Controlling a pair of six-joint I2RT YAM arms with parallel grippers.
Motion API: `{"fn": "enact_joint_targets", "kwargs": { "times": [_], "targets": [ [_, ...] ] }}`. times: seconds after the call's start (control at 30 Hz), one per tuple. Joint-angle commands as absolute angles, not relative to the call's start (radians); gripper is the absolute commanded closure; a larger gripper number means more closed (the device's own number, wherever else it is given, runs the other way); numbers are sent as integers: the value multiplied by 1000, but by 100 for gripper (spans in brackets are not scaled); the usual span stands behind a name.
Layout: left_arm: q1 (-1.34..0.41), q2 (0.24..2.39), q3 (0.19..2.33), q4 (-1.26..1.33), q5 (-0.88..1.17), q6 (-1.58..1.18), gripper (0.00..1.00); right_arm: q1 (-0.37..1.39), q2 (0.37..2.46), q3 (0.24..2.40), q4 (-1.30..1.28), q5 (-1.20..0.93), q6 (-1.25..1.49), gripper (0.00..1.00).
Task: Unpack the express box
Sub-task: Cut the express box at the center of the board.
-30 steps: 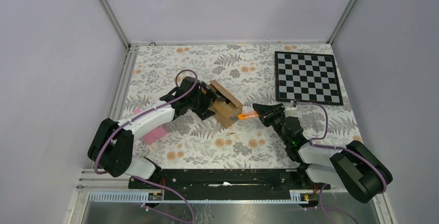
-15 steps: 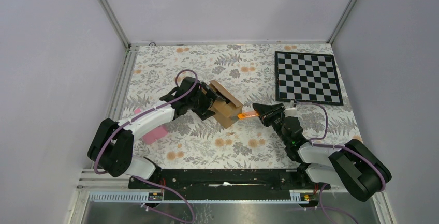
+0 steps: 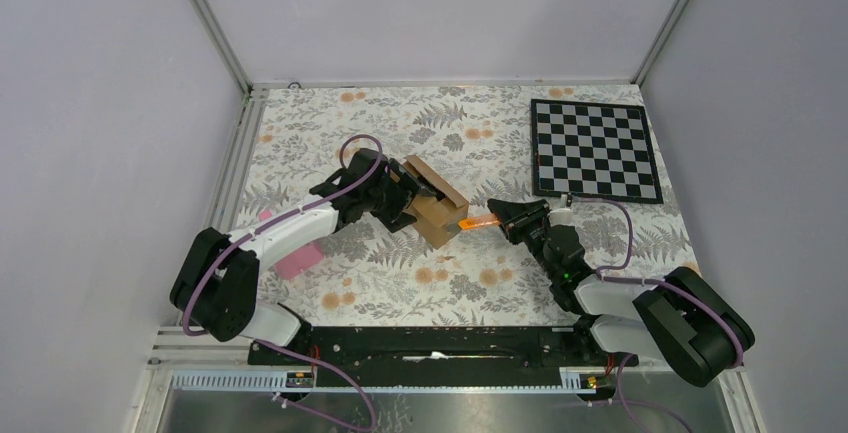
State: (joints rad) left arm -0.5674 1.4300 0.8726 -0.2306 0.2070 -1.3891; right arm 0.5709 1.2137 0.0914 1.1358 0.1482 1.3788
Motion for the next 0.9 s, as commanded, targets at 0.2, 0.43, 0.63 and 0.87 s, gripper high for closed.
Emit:
{"fn": "enact_joint_targets", "kwargs": {
  "times": [0.2, 0.43, 0.63, 0.87],
  "targets": [
    [-571, 1426, 872, -191, 215, -1405, 23, 586, 1231, 124, 1204, 190, 1388, 100],
    [-572, 1426, 874, -191, 217, -1405, 23, 591, 1260, 128, 1229, 205, 1393, 100],
    [-575, 1429, 873, -191, 216, -1410, 23, 594, 1264, 125, 1239, 220, 1400, 100],
    [-581, 1436, 870, -186, 215, -1417, 24, 595, 1267, 122, 1254, 233, 1420, 100]
  ]
}}
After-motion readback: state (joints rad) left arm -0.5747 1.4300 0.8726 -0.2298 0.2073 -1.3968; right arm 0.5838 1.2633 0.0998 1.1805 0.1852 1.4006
